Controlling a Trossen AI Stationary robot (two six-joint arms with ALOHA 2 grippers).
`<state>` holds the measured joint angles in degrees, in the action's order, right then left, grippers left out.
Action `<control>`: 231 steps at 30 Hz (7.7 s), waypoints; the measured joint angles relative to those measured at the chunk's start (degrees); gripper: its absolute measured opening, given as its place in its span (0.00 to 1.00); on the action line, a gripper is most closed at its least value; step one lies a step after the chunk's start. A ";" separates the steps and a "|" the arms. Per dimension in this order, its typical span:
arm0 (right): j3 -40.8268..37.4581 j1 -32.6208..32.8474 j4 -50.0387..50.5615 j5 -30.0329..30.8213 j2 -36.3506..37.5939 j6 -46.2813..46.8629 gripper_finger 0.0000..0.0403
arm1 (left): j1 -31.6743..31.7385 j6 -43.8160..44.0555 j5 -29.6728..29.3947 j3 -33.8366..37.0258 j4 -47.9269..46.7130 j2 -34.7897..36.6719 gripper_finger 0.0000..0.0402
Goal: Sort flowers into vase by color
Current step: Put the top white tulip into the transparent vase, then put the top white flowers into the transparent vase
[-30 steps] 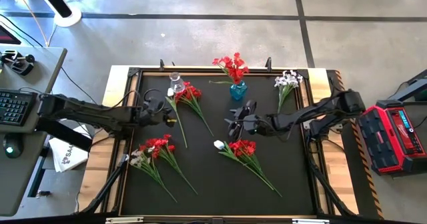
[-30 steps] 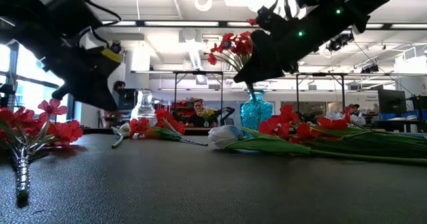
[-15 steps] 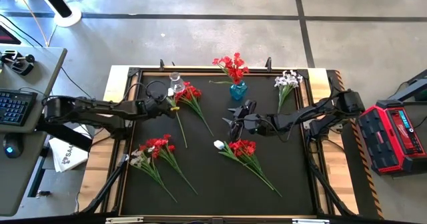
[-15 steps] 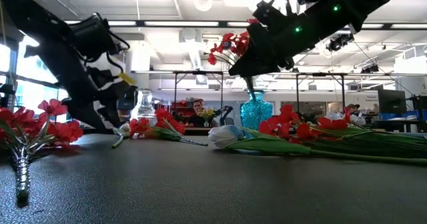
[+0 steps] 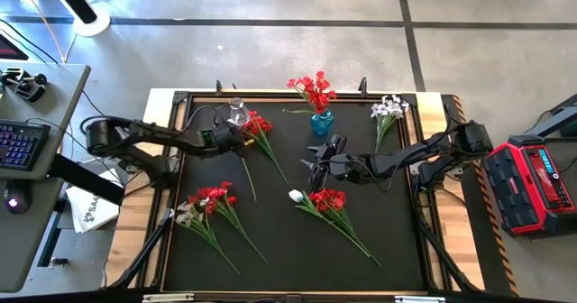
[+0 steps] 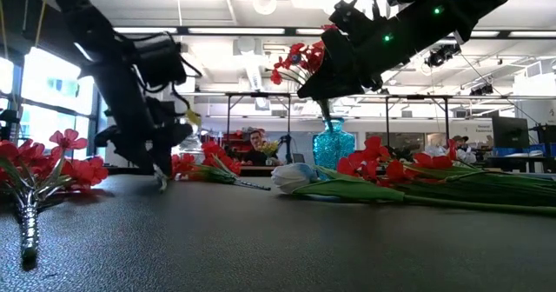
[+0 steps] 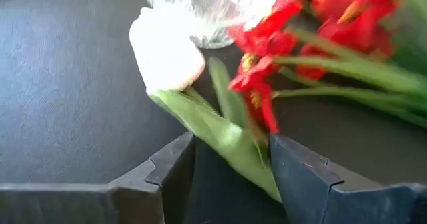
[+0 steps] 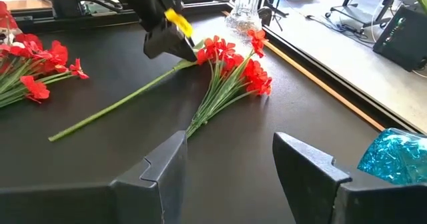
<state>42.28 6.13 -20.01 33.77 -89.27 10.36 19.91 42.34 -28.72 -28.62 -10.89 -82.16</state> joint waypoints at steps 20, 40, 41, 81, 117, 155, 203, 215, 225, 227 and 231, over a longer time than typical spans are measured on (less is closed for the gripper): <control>0.00 1.13 0.35 -2.48 0.72 -0.04 0.48 | -0.16 -6.03 2.73 -2.53 -19.91 4.52 0.04; 0.00 7.93 3.33 5.67 9.10 -5.88 0.48 | -8.02 -19.47 -9.44 -2.64 -19.53 29.33 0.00; 0.00 7.93 3.34 5.67 9.09 -5.90 0.48 | -9.21 -20.41 -11.12 -2.64 -18.44 30.81 0.00; 0.00 8.98 1.70 6.61 9.09 -7.71 0.48 | 22.32 -88.61 24.91 -2.14 63.15 21.55 0.00; 0.00 9.03 1.70 6.55 9.09 -7.40 0.48 | 24.02 -75.98 11.12 -2.16 36.68 22.03 0.33; 5.00 3.28 69.71 -1.29 9.77 50.53 0.48 | -34.28 -48.36 -17.85 -2.23 5.06 29.90 0.39; -8.83 -31.74 48.38 7.71 28.49 30.35 0.01 | -34.24 -46.94 -13.42 -2.16 8.56 25.23 0.39; -8.83 2.78 30.67 26.69 44.87 19.04 0.00 | -33.05 -48.11 4.36 -2.16 10.60 25.24 0.39; -8.83 18.17 -3.64 17.09 25.27 -6.10 0.00 | -28.87 -62.32 25.54 -2.16 31.05 16.96 0.39; -8.83 18.40 -11.55 10.96 19.92 -10.18 0.00 | -27.57 -63.64 31.50 -2.16 37.44 13.67 0.39; -8.83 17.86 -33.15 -4.99 9.36 -20.12 0.00 | -25.85 -63.93 36.28 -2.19 49.34 6.73 0.39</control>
<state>33.45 23.99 -53.16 28.78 -79.92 -9.76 -5.94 -21.59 7.56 -30.81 38.46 -75.43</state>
